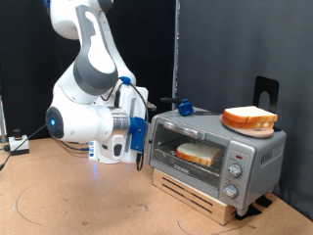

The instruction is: Make a piece of toast with the oven

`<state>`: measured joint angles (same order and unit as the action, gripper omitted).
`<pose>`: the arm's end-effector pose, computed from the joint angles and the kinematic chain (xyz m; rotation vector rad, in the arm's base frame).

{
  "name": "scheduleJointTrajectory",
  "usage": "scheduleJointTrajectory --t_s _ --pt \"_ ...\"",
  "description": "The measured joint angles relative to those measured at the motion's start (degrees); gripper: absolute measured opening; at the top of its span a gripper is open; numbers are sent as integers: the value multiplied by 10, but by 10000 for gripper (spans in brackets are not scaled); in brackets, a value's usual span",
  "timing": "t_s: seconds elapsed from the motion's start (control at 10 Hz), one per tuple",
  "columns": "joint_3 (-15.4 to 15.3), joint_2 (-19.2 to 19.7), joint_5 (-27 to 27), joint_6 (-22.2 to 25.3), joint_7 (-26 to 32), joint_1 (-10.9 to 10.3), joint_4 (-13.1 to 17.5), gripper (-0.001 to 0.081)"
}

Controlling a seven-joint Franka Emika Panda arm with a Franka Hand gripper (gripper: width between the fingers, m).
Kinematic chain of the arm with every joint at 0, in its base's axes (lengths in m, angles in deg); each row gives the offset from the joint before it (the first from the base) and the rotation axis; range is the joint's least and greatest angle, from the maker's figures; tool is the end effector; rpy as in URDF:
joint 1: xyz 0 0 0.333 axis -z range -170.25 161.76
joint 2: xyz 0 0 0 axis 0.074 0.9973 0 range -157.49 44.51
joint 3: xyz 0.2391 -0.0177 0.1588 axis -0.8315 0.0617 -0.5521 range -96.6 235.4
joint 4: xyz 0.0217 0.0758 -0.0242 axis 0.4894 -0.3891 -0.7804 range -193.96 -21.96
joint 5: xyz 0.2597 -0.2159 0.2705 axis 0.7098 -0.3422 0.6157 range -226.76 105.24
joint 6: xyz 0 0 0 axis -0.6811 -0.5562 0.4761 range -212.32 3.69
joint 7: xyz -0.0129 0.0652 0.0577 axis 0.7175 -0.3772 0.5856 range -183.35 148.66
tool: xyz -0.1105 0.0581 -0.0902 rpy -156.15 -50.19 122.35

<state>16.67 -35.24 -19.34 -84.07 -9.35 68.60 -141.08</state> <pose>0.4850 -0.0480 0.2398 -1.8483 0.3992 0.6579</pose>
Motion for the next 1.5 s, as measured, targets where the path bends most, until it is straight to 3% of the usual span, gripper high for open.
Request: scheduleJointTrajectory --t_s 0.1,0.3,0.5,0.7,0.9,1.1,1.3,1.5 --pt "2 5 12 -23 -2 -7 2 807" --pt "2 8 9 -13 -7 -8 3 807" --pt "3 43 20 -24 -15 -25 26 807" --pt "6 91 18 -33 -32 -52 57 807" --pt "19 135 -14 -47 -59 -94 99 807" --pt "28 149 -14 -122 -64 -123 109 807" --pt "28 154 -14 -81 -63 -123 115 807" --pt "29 187 -6 -87 -59 -131 130 807"
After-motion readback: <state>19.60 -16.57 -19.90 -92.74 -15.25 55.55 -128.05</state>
